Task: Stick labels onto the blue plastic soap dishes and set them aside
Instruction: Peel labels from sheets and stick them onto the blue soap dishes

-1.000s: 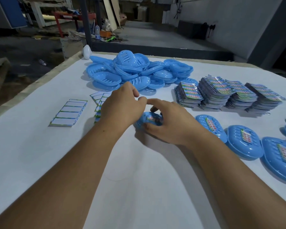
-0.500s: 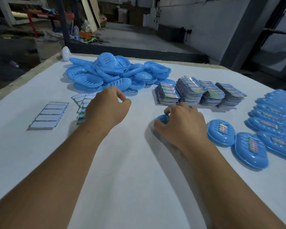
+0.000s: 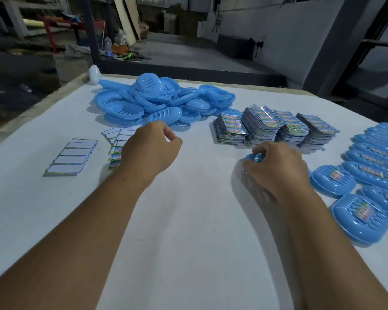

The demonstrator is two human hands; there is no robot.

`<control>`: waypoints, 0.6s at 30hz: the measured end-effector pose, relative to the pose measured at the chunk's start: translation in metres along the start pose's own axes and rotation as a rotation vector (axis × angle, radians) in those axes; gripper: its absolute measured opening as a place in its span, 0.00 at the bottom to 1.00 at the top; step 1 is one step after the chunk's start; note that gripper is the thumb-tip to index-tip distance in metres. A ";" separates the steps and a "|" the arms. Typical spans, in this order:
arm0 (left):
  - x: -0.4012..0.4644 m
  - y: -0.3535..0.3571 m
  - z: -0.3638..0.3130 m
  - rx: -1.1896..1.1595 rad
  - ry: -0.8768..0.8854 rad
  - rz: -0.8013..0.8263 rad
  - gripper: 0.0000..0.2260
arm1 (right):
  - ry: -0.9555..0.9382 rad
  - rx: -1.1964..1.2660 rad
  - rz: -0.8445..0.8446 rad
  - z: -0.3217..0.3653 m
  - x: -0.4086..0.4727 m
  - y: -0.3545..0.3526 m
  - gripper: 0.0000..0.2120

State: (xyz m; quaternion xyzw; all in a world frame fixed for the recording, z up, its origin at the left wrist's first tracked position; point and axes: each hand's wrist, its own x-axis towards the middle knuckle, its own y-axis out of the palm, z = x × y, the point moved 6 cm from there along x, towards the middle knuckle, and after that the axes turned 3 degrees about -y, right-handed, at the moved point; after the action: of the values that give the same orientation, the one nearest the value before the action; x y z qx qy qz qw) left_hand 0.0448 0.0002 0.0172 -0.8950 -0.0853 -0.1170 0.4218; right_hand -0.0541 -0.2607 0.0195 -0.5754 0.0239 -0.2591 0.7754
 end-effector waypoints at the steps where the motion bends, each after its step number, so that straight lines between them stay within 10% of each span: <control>1: 0.000 0.000 0.000 0.002 -0.001 0.003 0.06 | 0.008 0.008 0.000 -0.002 0.001 -0.001 0.18; 18: 0.000 0.006 -0.001 0.096 0.023 0.091 0.06 | -0.402 0.123 0.135 0.105 0.037 0.025 0.14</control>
State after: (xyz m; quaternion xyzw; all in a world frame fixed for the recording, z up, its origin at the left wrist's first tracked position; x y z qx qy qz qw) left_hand 0.0457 -0.0045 0.0137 -0.8754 -0.0450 -0.1038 0.4699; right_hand 0.0229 -0.1788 0.0420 -0.5641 -0.1084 -0.0877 0.8138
